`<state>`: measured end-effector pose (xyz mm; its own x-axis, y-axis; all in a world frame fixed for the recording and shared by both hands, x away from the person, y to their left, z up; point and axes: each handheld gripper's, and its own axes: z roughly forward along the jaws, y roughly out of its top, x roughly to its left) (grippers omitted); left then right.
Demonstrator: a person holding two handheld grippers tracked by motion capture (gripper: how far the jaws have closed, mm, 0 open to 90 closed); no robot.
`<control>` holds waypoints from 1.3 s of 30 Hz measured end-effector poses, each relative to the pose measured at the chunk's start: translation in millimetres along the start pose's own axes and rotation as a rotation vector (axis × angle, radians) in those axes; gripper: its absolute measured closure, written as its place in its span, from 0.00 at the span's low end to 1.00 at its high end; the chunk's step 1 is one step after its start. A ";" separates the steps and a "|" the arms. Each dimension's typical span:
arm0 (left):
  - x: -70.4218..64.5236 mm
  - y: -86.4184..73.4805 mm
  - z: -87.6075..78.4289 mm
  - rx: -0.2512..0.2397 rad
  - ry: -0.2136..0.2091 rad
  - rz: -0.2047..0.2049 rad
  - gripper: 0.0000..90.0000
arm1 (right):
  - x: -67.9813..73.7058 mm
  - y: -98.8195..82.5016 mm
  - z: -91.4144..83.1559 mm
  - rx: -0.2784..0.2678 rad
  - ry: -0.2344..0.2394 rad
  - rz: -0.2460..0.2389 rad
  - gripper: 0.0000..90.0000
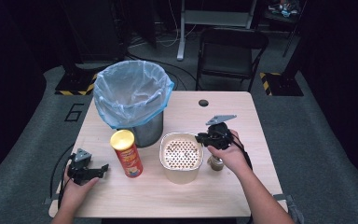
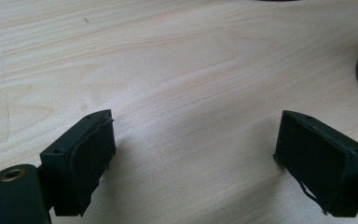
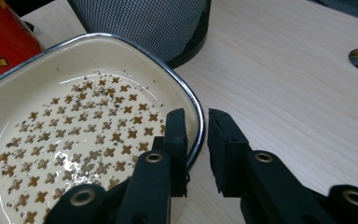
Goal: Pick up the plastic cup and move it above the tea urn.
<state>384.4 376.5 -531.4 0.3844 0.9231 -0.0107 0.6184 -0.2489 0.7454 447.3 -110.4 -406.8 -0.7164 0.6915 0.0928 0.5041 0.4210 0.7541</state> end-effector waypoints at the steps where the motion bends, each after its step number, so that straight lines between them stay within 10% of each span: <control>1: 0.0 0.0 0.0 0.000 0.000 0.000 0.13 | 0.1 0.1 0.9 0.000 0.000 0.004 0.87; 19: -0.1 0.0 0.0 0.000 0.000 0.000 0.13 | 16.1 -16.9 -21.2 0.024 0.050 -0.060 0.89; 27: -0.1 0.0 -0.1 0.000 0.001 0.000 0.13 | 2.9 -28.0 -55.8 -0.118 -0.061 -0.050 0.53; 39: -0.3 0.0 -0.5 0.007 0.000 -0.002 0.13 | -10.2 -73.6 -50.2 -0.076 -0.160 0.049 0.23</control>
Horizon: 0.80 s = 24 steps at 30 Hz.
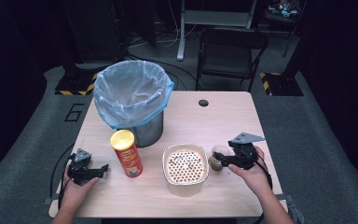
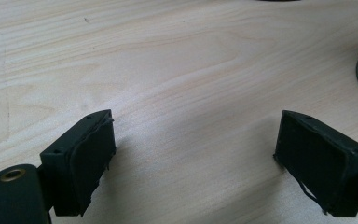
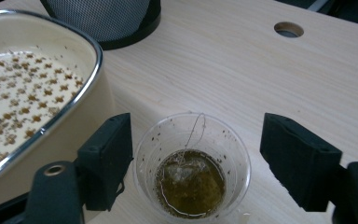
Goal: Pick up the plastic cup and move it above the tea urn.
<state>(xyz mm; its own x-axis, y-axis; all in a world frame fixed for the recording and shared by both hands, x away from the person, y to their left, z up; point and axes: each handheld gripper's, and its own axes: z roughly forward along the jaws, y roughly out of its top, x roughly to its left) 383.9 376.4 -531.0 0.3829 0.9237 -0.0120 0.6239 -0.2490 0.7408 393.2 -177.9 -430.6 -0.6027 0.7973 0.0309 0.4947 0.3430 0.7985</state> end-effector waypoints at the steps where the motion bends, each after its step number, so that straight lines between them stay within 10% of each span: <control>1: 0.1 0.0 0.1 -0.002 0.001 0.001 0.13 | 0.0 0.0 0.0 0.000 0.000 0.000 0.23; 24: 0.0 0.0 -0.1 0.000 0.000 0.000 0.13 | 5.6 -31.7 41.7 0.059 -0.061 -0.026 0.26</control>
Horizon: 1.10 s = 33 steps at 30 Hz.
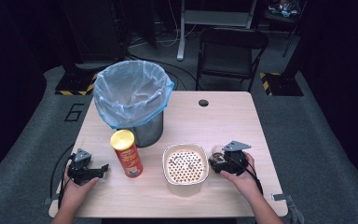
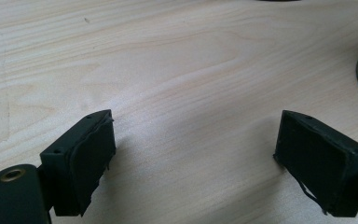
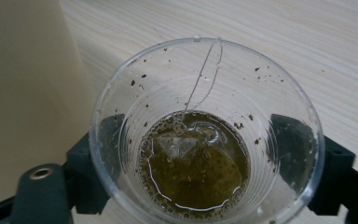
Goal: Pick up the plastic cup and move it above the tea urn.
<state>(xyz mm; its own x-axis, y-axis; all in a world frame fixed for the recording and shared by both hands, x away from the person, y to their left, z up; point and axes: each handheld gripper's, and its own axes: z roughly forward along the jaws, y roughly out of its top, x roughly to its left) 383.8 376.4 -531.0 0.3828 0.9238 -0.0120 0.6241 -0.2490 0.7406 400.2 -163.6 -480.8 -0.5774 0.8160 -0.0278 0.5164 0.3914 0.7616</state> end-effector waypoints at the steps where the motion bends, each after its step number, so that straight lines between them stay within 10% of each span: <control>1: 0.1 0.1 0.3 -0.005 0.002 0.002 0.13 | 0.0 0.6 -0.1 -0.022 -0.007 0.008 0.27; 33: 0.1 0.0 0.3 -0.004 0.002 0.001 0.13 | -8.3 -6.2 4.8 -0.116 0.092 -0.015 0.30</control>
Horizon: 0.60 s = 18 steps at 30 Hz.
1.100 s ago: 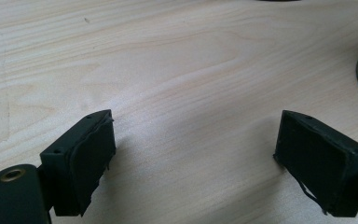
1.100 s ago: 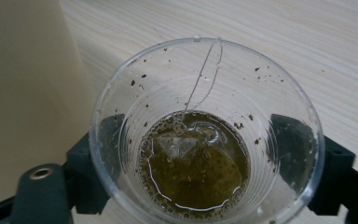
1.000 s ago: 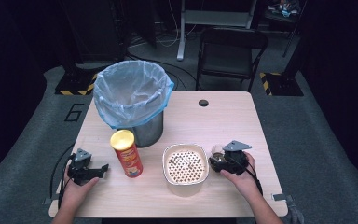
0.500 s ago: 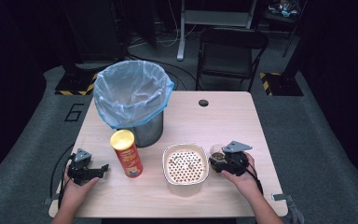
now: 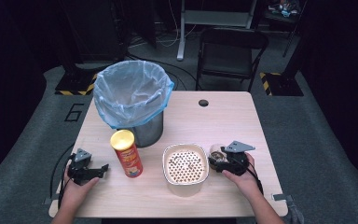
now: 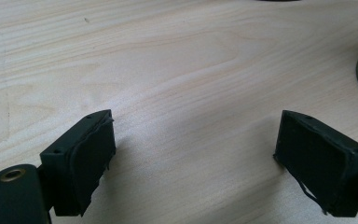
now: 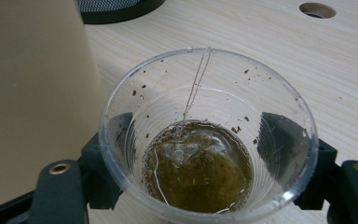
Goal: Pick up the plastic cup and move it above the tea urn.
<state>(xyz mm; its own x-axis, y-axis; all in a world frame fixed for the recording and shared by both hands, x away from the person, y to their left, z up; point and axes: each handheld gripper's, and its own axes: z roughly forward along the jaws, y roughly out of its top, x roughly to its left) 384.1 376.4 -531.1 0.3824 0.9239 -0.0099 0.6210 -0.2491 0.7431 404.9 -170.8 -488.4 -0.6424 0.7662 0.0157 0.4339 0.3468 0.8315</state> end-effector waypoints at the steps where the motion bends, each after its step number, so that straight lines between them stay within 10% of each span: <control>1: 0.0 0.0 0.0 0.000 0.000 0.000 0.13 | -0.3 0.1 0.4 -0.001 0.005 -0.005 0.30; 18: -0.1 0.0 -0.3 0.004 -0.001 -0.002 0.13 | -12.1 25.5 -11.3 0.043 0.036 -0.113 0.39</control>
<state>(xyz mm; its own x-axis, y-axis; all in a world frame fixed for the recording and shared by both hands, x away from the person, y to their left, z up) 383.8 376.4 -531.0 0.3823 0.9239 -0.0121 0.6242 -0.2486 0.7407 416.6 -177.3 -461.1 -0.7106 0.7014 -0.0561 0.3839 0.4533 0.8044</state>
